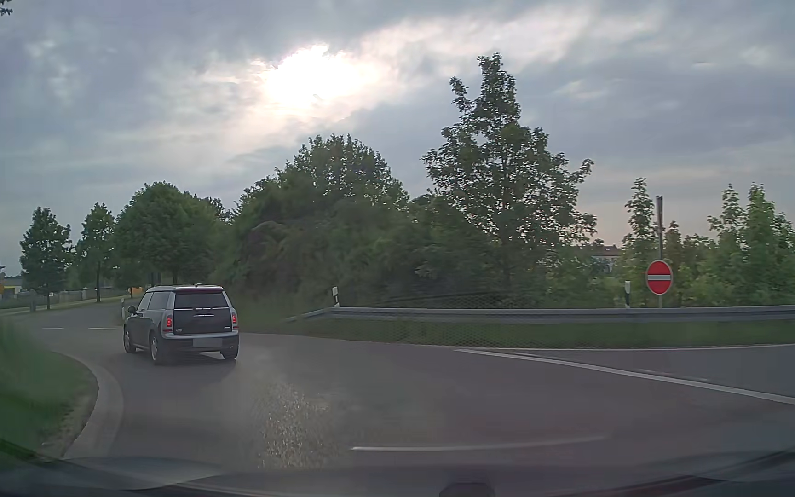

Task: Follow the waypoints while adhering to traffic rules and regulations

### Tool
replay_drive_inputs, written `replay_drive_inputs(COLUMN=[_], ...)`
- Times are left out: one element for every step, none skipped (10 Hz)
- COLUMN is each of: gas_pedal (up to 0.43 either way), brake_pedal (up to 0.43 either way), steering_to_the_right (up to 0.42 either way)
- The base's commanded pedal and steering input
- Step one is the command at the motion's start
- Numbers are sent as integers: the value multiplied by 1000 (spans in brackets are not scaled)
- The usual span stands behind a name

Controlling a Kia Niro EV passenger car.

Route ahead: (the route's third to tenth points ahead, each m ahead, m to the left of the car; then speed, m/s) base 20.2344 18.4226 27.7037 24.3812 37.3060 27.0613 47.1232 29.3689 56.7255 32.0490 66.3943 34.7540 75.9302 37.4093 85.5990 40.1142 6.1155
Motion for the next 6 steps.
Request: replay_drive_inputs(gas_pedal=[110,110,110,110,110,130], brake_pedal=[0,0,0,0,0,0], steering_to_the_right=[-237,-247,-260,-269,-270,-270])
